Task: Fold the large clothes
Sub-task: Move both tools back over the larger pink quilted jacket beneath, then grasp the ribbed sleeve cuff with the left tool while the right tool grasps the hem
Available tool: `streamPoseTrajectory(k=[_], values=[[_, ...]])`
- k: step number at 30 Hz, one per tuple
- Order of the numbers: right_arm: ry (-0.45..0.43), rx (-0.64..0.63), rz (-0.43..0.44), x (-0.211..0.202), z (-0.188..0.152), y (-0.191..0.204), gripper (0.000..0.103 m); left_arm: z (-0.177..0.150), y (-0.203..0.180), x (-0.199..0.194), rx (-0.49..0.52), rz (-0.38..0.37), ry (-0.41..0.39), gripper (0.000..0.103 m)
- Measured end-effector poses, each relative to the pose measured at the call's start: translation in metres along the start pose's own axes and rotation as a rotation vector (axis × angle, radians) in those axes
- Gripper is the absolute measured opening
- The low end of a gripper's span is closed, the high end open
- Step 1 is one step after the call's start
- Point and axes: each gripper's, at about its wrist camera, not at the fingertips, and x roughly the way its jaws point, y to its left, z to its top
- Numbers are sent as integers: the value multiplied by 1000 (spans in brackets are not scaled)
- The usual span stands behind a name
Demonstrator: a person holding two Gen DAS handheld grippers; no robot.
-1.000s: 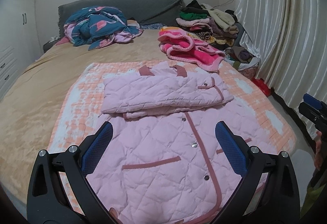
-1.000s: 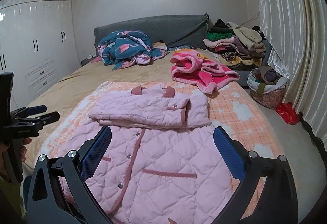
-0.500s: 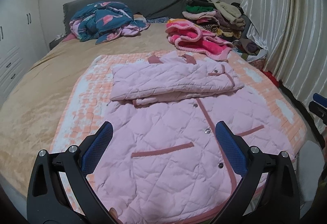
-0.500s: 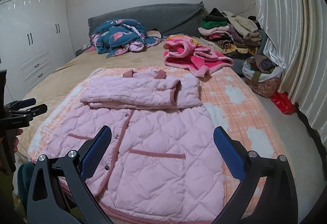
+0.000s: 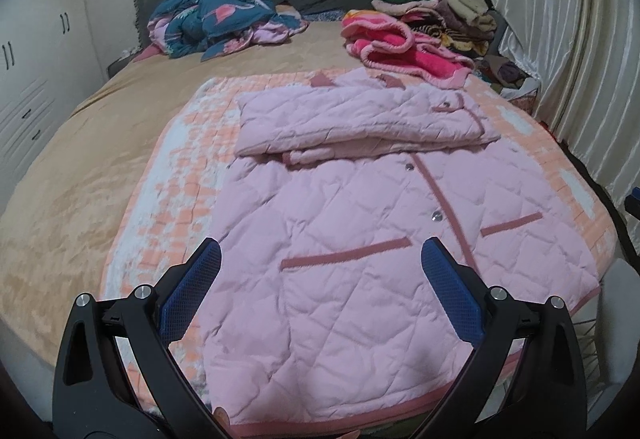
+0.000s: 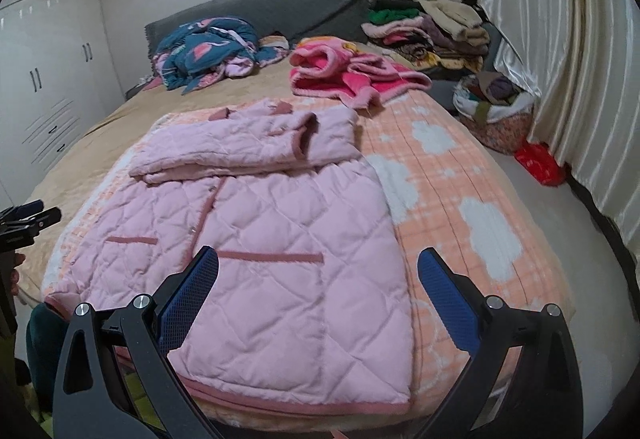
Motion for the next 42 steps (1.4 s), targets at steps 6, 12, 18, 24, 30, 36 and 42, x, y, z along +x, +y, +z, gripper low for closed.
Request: streamPoseTrajectory(k=[6, 12, 18, 24, 30, 36, 42], values=[[41, 38, -27, 7, -18, -22, 99, -13, 9, 3, -5, 28, 32, 94], [78, 49, -37, 14, -33, -34, 99, -23, 17, 3, -3, 52, 63, 94], [121, 55, -38, 23, -50, -42, 99, -33, 25, 9, -20, 68, 101, 94], [149, 65, -29, 33, -60, -46, 99, -51, 39, 22, -61, 63, 174, 94], [182, 67, -17, 43, -73, -46, 99, -77, 57, 34, -140, 42, 258, 94], [225, 77, -12, 55, -89, -48, 99, -98, 74, 42, -208, 17, 321, 94], [259, 98, -9, 60, -101, -53, 99, -115, 78, 58, -295, -7, 402, 94]])
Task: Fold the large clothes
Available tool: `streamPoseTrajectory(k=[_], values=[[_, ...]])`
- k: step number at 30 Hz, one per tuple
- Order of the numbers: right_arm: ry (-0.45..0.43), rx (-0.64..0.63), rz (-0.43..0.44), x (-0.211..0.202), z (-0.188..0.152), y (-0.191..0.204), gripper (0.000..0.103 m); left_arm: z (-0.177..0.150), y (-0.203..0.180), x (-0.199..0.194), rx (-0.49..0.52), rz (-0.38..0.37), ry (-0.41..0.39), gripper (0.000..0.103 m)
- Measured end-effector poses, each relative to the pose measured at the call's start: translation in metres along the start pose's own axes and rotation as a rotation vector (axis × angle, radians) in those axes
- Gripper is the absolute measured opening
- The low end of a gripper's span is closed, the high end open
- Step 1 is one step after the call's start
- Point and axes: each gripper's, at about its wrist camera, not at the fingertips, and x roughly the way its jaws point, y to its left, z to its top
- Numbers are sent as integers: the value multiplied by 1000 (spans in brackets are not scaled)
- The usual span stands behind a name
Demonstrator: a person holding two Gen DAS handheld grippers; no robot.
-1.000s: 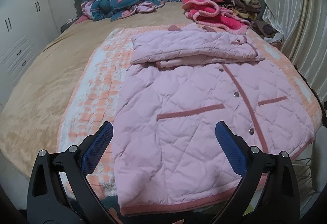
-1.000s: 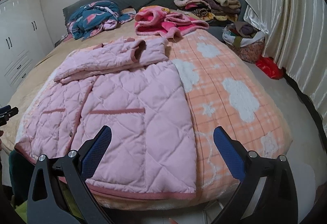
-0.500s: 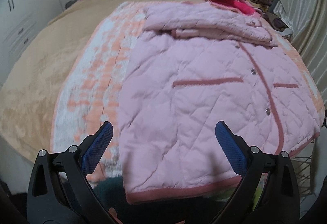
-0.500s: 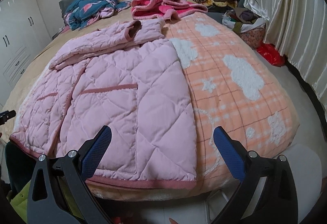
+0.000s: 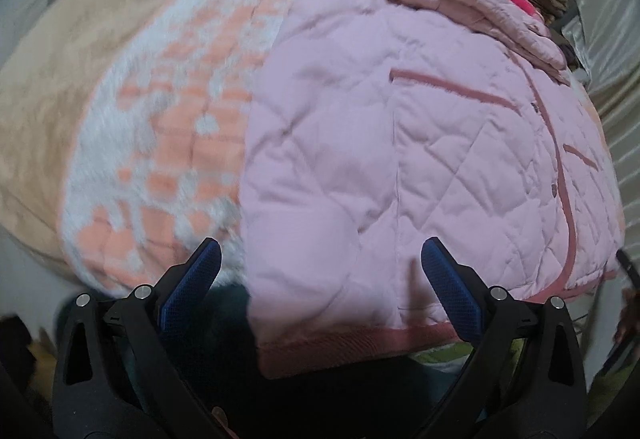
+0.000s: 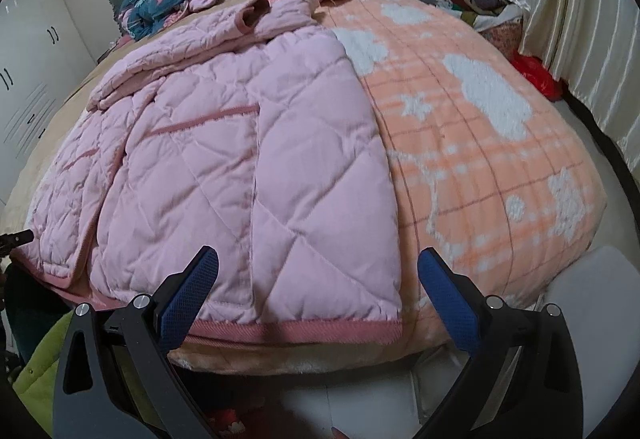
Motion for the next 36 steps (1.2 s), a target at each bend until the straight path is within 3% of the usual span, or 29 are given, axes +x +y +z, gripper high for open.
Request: streamPoseTrajectory(k=[5, 10, 12, 14, 15, 16, 17, 19, 22, 27, 36], values=[[48, 43, 14, 11, -15, -9, 99, -2, -14, 3, 38, 5, 9, 94], [74, 173, 81, 25, -28, -23, 99, -9, -30, 6, 82, 0, -3, 86], [71, 208, 105, 27, -30, -26, 98, -11, -33, 6, 91, 1, -14, 76], [72, 242, 158, 27, -33, -26, 78, -11, -34, 5, 93, 7, -23, 66], [71, 250, 176, 27, -33, -25, 75, -11, -32, 4, 84, 8, -28, 59], [55, 256, 171, 23, -34, -24, 65, -10, -30, 3, 74, 4, -31, 56], [39, 249, 173, 20, -33, -22, 48, -9, -29, 4, 65, 0, -34, 48], [3, 223, 201, 10, -31, -16, 27, -7, -24, 2, 46, 3, -46, 32], [-33, 177, 189, -6, -25, -8, 16, -6, -16, -5, 21, -33, -68, 21], [-131, 146, 218, -31, -7, 1, 12, 0, -17, -30, 17, -102, -151, 14], [-302, 78, 252, -76, 32, 24, 11, 25, -34, -75, 60, -164, -284, 11]])
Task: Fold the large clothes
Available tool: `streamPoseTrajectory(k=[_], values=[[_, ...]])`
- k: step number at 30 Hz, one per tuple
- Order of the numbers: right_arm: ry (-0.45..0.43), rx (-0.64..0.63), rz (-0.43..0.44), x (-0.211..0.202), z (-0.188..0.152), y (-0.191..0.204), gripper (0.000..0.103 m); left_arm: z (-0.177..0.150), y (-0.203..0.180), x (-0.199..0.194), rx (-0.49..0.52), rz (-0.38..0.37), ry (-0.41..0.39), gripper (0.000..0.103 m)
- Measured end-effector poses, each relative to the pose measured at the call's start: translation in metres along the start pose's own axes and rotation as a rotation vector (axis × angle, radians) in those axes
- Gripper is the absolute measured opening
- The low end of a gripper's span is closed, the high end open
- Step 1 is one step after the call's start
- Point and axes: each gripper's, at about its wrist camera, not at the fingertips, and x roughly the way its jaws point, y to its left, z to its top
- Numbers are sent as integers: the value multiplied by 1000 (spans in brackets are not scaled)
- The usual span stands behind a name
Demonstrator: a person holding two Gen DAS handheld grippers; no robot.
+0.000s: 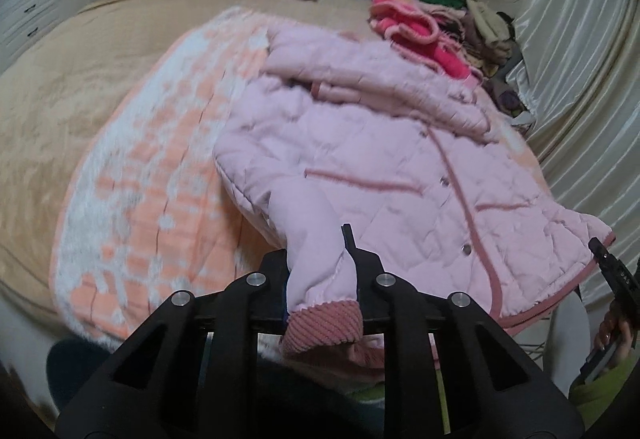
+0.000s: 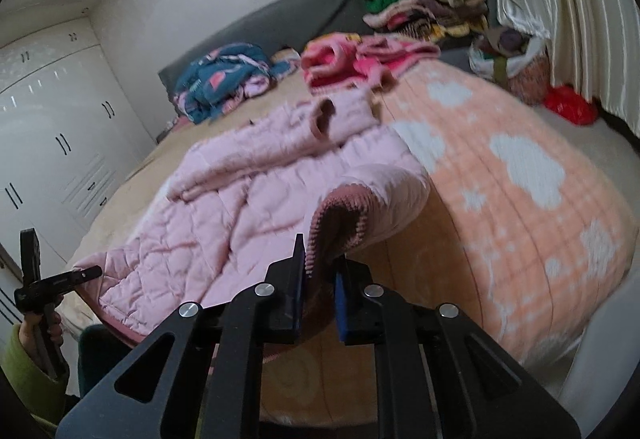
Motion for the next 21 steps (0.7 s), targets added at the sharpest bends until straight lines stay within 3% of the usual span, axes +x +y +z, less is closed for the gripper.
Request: streamPoseTrajectory(k=[21], values=[[-123, -11, 32, -2, 73, 18, 10, 83, -12, -19, -4, -14, -107, 11]])
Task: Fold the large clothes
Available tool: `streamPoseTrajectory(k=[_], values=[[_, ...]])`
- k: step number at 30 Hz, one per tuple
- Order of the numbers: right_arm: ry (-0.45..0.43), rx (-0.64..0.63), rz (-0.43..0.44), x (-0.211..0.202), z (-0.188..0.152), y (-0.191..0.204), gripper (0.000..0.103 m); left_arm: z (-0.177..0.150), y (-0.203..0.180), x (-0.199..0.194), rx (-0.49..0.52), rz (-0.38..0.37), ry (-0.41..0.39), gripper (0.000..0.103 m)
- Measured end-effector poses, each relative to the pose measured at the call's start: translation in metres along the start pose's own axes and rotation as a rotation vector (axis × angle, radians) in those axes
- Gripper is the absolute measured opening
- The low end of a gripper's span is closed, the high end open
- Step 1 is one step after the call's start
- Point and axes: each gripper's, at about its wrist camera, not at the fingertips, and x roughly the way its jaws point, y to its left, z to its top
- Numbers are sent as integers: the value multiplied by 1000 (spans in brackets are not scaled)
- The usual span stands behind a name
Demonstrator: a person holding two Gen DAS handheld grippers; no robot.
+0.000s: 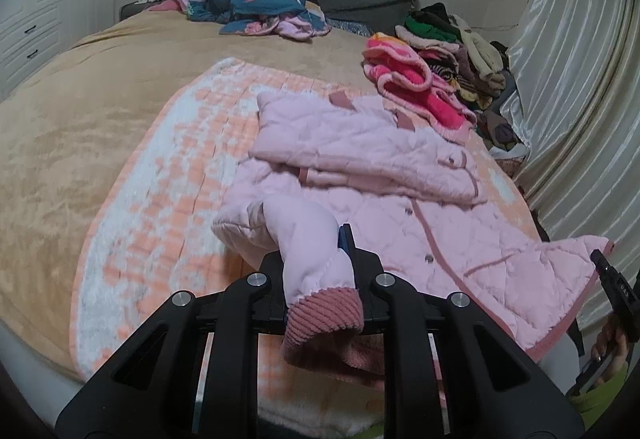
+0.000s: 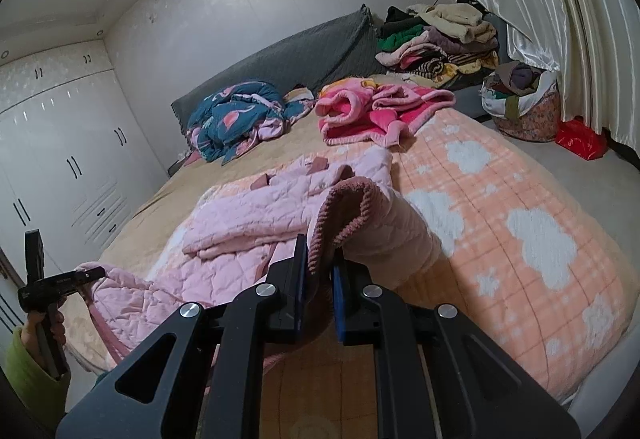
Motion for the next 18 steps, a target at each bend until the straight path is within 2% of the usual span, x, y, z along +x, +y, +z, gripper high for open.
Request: streamPoseTrajectory(k=[18], values=[[-66, 9, -15, 22, 54, 4, 10, 65, -8, 8, 22, -8, -68, 11]])
